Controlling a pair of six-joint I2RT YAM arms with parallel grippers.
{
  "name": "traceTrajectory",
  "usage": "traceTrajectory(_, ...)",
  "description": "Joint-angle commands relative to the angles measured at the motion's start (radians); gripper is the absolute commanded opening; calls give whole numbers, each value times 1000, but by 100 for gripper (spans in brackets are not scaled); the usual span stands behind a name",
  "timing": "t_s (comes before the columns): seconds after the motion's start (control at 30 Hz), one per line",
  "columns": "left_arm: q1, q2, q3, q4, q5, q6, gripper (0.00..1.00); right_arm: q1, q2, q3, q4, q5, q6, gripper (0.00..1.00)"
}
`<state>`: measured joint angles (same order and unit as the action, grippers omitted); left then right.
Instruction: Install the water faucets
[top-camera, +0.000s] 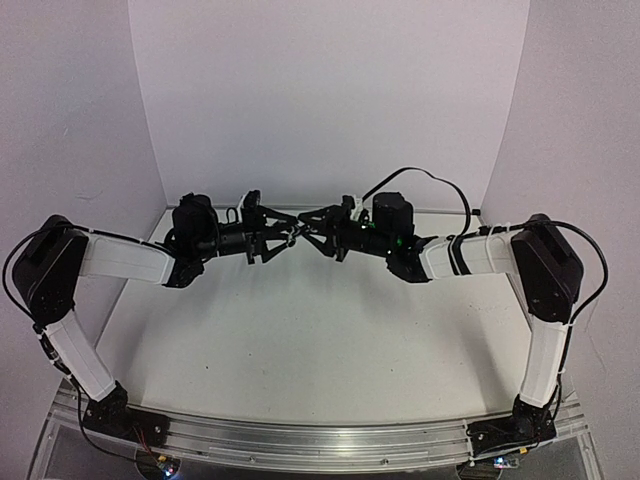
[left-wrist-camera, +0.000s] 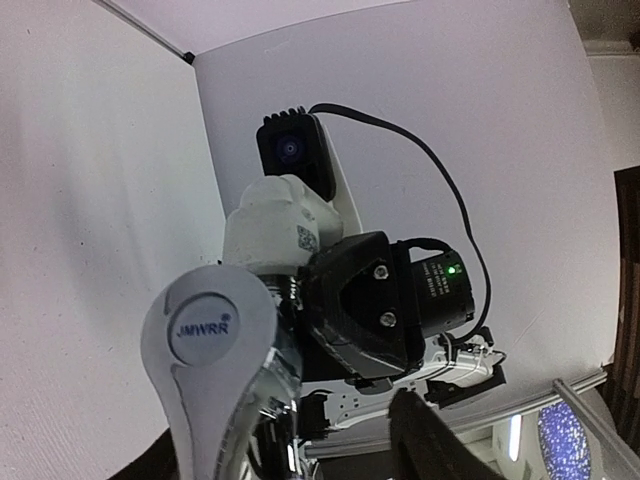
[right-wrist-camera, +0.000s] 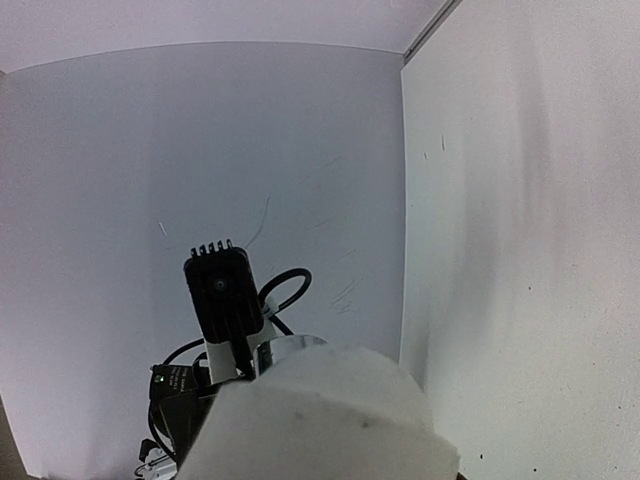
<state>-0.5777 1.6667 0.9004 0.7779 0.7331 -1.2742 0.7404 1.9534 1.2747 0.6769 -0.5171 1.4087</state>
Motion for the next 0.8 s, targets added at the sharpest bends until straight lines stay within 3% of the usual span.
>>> traceTrajectory(0.0,-5,26,38,61,11,20,53,10,-25,54,109,-11,19,0)
traceTrajectory(0.43,-25,-15,25,58,-77,159,9,26,-1,63,110,6,102,0)
traceTrajectory(0.53,-27,-30,9,31,-113,231,5,33,7,73,109,8,137,0)
traceTrajectory(0.77,-103,-147,52,-329,-376,711,0,55,27,66,113,8,251,0)
